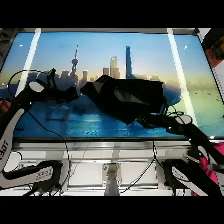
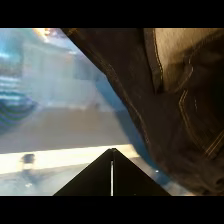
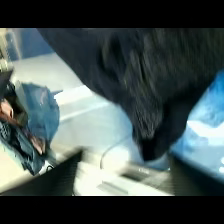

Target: Fold the clothes and pants, and hang the long-sleeved shirts on hangers.

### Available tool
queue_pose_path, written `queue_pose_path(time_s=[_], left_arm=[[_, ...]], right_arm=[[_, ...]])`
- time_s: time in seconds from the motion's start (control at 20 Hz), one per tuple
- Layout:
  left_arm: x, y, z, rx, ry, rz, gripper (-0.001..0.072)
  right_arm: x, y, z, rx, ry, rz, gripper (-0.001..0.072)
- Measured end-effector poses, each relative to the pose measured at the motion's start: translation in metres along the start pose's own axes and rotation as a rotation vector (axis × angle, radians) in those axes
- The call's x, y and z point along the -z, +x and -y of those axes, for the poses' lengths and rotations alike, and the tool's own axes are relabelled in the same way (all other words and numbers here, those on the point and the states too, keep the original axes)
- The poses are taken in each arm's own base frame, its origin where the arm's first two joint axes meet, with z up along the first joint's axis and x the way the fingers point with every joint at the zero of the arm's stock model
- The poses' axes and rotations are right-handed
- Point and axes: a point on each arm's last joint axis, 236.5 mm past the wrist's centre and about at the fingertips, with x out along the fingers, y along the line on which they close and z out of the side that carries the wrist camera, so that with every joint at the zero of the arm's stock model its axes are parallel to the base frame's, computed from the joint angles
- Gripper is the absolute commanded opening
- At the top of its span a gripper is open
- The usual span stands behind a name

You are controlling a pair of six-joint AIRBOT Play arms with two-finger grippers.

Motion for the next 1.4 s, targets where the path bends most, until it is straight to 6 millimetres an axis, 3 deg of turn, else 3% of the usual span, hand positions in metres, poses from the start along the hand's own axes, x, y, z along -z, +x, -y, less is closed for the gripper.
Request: queue_pose_path(time_s=[0.2,0.35,0.7,0.75,0.8,0.85,0.9,0.95,1.0,1.1,1.2,1.4], left_arm=[[0.006,0.006,0.008,0.03,0.009,-0.024,0.0012],[0.01,0.01,0.014,0.041,0.028,-0.036,0.0012],[0.013,0.012,0.017,0.049,0.04,-0.045,0.0013],[0.012,0.012,0.017,0.048,0.04,-0.042,0.0013],[0.012,0.013,0.017,0.047,0.041,-0.04,0.0016],[0.01,0.013,0.017,0.045,0.04,-0.031,0.0057],[0.007,0.013,0.016,0.043,0.04,-0.019,0.0204],[0.003,0.013,0.015,0.039,0.04,-0.002,0.0404],[-0.002,0.013,0.014,0.034,0.039,0.019,0.0503],[-0.012,0.015,0.01,0.021,0.033,0.059,0.0509],[-0.017,0.021,0.002,0.007,0.003,0.073,0.059],[-0.018,0.044,-0.008,0.031,-0.143,0.067,0.0594]], right_arm=[[0.025,0.011,0.009,0.023,0.044,-0.053,0.0621],[0.033,0.019,0.014,0.043,0.074,-0.085,0.062],[0.005,0.044,0.017,0.091,0.099,-0.065,0.0607],[0.001,0.048,0.018,0.099,0.105,-0.063,0.0547],[-0.002,0.051,0.02,0.106,0.109,-0.062,0.0349],[-0.003,0.053,0.022,0.111,0.114,-0.064,0.0098],[-0.004,0.055,0.023,0.116,0.119,-0.067,0.0018],[-0.005,0.057,0.024,0.119,0.121,-0.067,0.0017],[-0.006,0.058,0.024,0.12,0.123,-0.07,0.0016],[-0.006,0.059,0.024,0.12,0.125,-0.074,0.0016],[-0.005,0.058,0.022,0.116,0.122,-0.076,0.0016],[0.001,0.057,0.017,0.1,0.084,-0.104,0.0016]])
